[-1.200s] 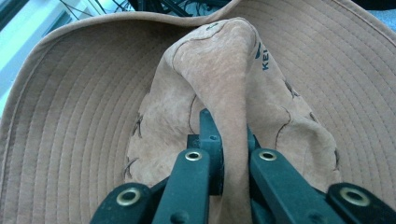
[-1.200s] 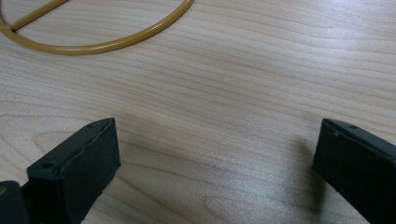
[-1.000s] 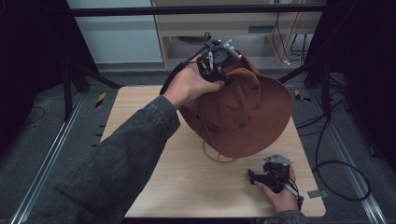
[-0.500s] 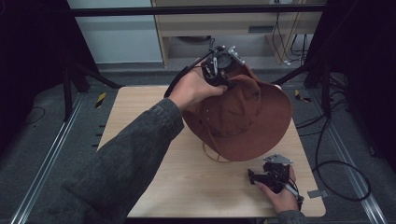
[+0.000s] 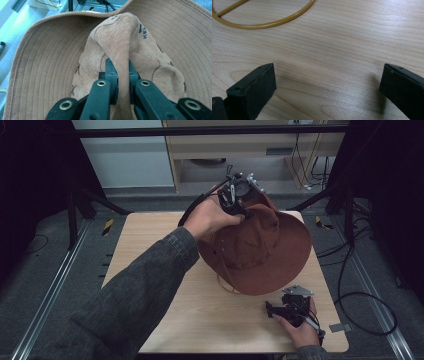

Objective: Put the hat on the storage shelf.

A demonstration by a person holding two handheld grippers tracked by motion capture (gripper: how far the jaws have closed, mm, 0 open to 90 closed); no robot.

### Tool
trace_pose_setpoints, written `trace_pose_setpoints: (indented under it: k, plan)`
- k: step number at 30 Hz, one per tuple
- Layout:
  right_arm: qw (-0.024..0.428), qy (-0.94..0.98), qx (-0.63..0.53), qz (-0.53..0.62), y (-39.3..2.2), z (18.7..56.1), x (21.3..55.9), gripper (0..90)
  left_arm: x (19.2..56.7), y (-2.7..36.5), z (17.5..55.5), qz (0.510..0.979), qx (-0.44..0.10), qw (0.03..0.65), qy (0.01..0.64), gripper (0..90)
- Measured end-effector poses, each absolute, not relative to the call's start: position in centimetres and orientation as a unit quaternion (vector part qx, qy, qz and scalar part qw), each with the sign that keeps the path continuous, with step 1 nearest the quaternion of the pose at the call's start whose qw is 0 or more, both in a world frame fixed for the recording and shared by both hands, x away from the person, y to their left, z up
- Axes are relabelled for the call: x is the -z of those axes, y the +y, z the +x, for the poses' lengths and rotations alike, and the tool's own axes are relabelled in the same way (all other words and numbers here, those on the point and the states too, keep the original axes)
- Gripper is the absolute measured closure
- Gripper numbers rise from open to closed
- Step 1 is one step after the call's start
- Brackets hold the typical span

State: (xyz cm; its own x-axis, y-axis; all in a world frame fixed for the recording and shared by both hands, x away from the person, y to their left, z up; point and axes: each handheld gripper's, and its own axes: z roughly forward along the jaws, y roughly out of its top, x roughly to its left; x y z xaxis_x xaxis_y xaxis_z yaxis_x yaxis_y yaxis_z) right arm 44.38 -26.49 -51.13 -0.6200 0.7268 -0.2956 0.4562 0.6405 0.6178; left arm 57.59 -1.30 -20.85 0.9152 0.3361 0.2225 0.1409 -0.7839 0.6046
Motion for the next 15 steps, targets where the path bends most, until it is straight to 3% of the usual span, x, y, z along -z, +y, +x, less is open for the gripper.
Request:
trace_pose_setpoints:
  k: [15]
  plan:
    - [0.270,0.865,-0.250,0.342,-26.49,44.38,51.13,0.7,21.19,-1.33,57.85,0.931,-0.157,0.301,0.131,83.7]
